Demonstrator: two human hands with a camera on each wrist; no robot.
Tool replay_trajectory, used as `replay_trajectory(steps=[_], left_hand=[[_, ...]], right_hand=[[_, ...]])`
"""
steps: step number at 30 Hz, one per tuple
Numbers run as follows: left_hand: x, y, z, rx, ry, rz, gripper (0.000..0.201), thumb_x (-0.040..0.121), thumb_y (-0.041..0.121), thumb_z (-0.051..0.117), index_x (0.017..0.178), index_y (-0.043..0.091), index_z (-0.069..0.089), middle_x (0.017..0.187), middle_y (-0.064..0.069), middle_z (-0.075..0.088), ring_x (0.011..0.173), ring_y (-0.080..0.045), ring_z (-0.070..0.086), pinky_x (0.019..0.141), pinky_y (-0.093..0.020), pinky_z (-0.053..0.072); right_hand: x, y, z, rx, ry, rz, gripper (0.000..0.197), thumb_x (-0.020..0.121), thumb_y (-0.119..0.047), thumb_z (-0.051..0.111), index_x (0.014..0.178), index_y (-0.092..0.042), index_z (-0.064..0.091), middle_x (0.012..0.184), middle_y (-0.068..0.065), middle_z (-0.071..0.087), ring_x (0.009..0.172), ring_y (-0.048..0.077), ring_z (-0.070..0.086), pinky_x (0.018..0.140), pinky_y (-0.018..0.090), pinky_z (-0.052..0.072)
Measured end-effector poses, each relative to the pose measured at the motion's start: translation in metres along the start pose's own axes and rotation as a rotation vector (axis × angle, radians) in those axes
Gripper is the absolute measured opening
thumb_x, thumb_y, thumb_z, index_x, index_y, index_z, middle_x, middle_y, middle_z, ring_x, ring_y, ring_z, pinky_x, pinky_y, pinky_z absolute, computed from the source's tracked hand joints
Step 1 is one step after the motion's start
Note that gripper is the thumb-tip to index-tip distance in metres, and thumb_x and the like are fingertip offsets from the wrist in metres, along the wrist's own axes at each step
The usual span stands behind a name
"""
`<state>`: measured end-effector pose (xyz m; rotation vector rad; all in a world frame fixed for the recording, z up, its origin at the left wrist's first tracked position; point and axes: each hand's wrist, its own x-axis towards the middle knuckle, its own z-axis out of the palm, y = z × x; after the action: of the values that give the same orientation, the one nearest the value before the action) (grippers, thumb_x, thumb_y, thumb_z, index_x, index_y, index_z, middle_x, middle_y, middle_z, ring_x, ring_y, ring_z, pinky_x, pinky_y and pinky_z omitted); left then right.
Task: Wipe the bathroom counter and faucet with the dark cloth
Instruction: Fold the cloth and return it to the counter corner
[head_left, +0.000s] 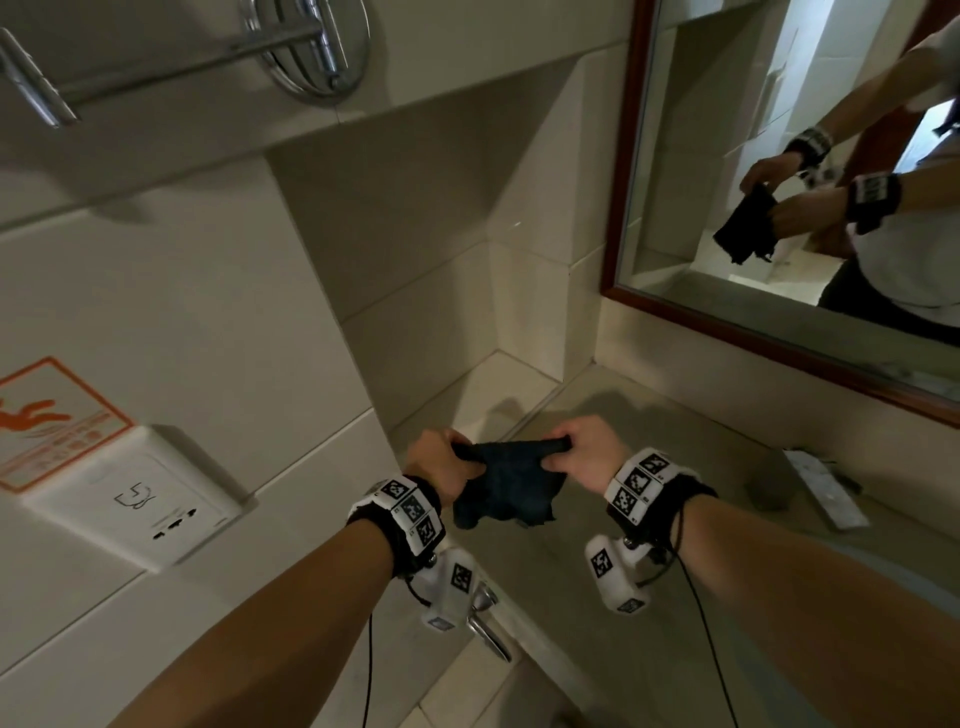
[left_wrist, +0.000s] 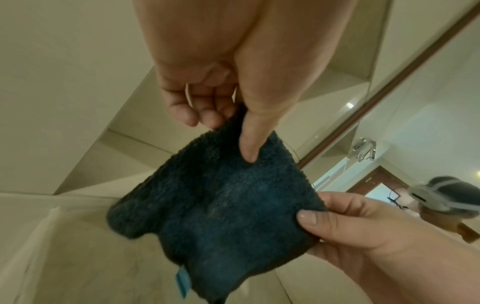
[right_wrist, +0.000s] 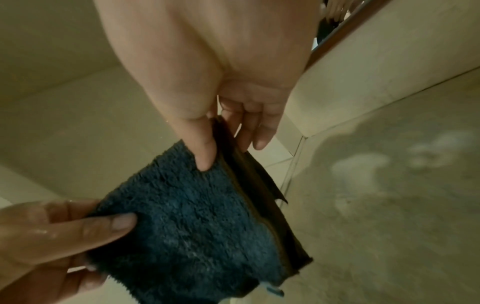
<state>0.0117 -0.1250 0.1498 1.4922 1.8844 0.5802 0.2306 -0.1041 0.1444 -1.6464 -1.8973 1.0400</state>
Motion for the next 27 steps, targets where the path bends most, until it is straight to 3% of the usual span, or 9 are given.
replay_trajectory(steps=[4, 8, 12, 15, 18, 20, 23, 25, 27], left_hand=[[0.002, 0.002, -0.005, -0.189, 0.008, 0.030, 0.008, 0.085, 0.026, 0.071, 0.082, 0.020, 0.066, 0.082, -0.004, 0.069, 0.080, -0.022, 0.066, 0.068, -0.029, 0.052], [0.004, 0.008, -0.002, -0.636, -0.140, -0.084, 0.020, 0.096, 0.019, 0.058, 0.112, 0.008, 0.062, 0.106, -0.011, 0.067, 0.100, -0.027, 0.064, 0.090, -0.035, 0.051], [0.012, 0.002, 0.009, -0.806, -0.185, -0.202, 0.026, 0.100, 0.024, 0.051, 0.118, 0.007, 0.056, 0.117, -0.015, 0.064, 0.107, -0.031, 0.062, 0.096, -0.046, 0.050], [0.022, -0.010, 0.015, -0.908, -0.186, -0.327, 0.035, 0.100, 0.029, 0.050, 0.124, 0.004, 0.054, 0.119, -0.019, 0.064, 0.109, -0.035, 0.062, 0.095, -0.048, 0.050], [0.032, -0.021, 0.019, -0.942, -0.188, -0.452, 0.041, 0.097, 0.034, 0.054, 0.127, 0.005, 0.054, 0.123, -0.021, 0.062, 0.109, -0.037, 0.061, 0.092, -0.050, 0.051], [0.036, -0.026, 0.022, -0.941, -0.193, -0.486, 0.042, 0.094, 0.021, 0.061, 0.130, 0.005, 0.051, 0.125, -0.023, 0.060, 0.108, -0.038, 0.061, 0.084, -0.050, 0.053], [0.041, -0.029, 0.025, -0.843, -0.175, -0.409, 0.058, 0.080, -0.013, 0.061, 0.131, 0.010, 0.046, 0.115, -0.017, 0.062, 0.100, -0.035, 0.062, 0.081, -0.051, 0.053], [0.046, -0.027, 0.029, -0.731, -0.182, -0.354, 0.051, 0.083, -0.017, 0.054, 0.121, 0.017, 0.050, 0.103, -0.006, 0.062, 0.091, -0.024, 0.061, 0.082, -0.047, 0.053], [0.053, -0.024, 0.037, -0.657, -0.174, -0.333, 0.048, 0.088, -0.011, 0.055, 0.126, 0.018, 0.047, 0.110, -0.005, 0.060, 0.093, -0.020, 0.058, 0.088, -0.046, 0.051]], right_hand=[[0.009, -0.002, -0.006, 0.011, 0.059, -0.005, 0.022, 0.083, -0.020, 0.073, 0.068, -0.025, 0.057, 0.068, -0.004, 0.059, 0.066, 0.014, 0.057, 0.055, 0.025, 0.038], [0.020, 0.001, -0.002, 0.259, 0.007, 0.059, 0.015, 0.091, -0.026, 0.065, 0.096, -0.011, 0.064, 0.100, 0.013, 0.069, 0.095, 0.030, 0.065, 0.087, 0.043, 0.053], [0.027, 0.001, 0.012, 0.529, 0.014, 0.201, 0.018, 0.097, -0.026, 0.057, 0.110, -0.015, 0.059, 0.115, 0.017, 0.065, 0.106, 0.035, 0.062, 0.093, 0.049, 0.052], [0.034, 0.011, 0.018, 0.750, -0.132, 0.327, 0.037, 0.088, -0.018, 0.070, 0.122, -0.019, 0.055, 0.121, 0.013, 0.062, 0.111, 0.032, 0.060, 0.092, 0.047, 0.053], [0.047, 0.025, 0.025, 0.649, -0.251, 0.318, 0.073, 0.076, 0.002, 0.076, 0.136, -0.023, 0.044, 0.128, 0.011, 0.055, 0.118, 0.033, 0.054, 0.096, 0.046, 0.050], [0.058, 0.029, 0.031, 0.565, -0.261, 0.292, 0.082, 0.075, 0.011, 0.072, 0.143, -0.019, 0.038, 0.128, 0.015, 0.053, 0.116, 0.034, 0.054, 0.095, 0.044, 0.050], [0.081, 0.037, 0.037, 0.498, -0.194, 0.231, 0.069, 0.080, 0.014, 0.065, 0.139, -0.012, 0.042, 0.119, 0.020, 0.056, 0.109, 0.036, 0.057, 0.095, 0.049, 0.050], [0.099, 0.045, 0.039, 0.500, -0.181, 0.200, 0.062, 0.082, 0.014, 0.062, 0.135, -0.014, 0.045, 0.123, 0.026, 0.057, 0.111, 0.038, 0.056, 0.098, 0.052, 0.048], [0.117, 0.055, 0.041, 0.450, -0.186, 0.158, 0.059, 0.085, 0.011, 0.061, 0.138, -0.009, 0.044, 0.126, 0.026, 0.057, 0.116, 0.037, 0.054, 0.103, 0.048, 0.044]])
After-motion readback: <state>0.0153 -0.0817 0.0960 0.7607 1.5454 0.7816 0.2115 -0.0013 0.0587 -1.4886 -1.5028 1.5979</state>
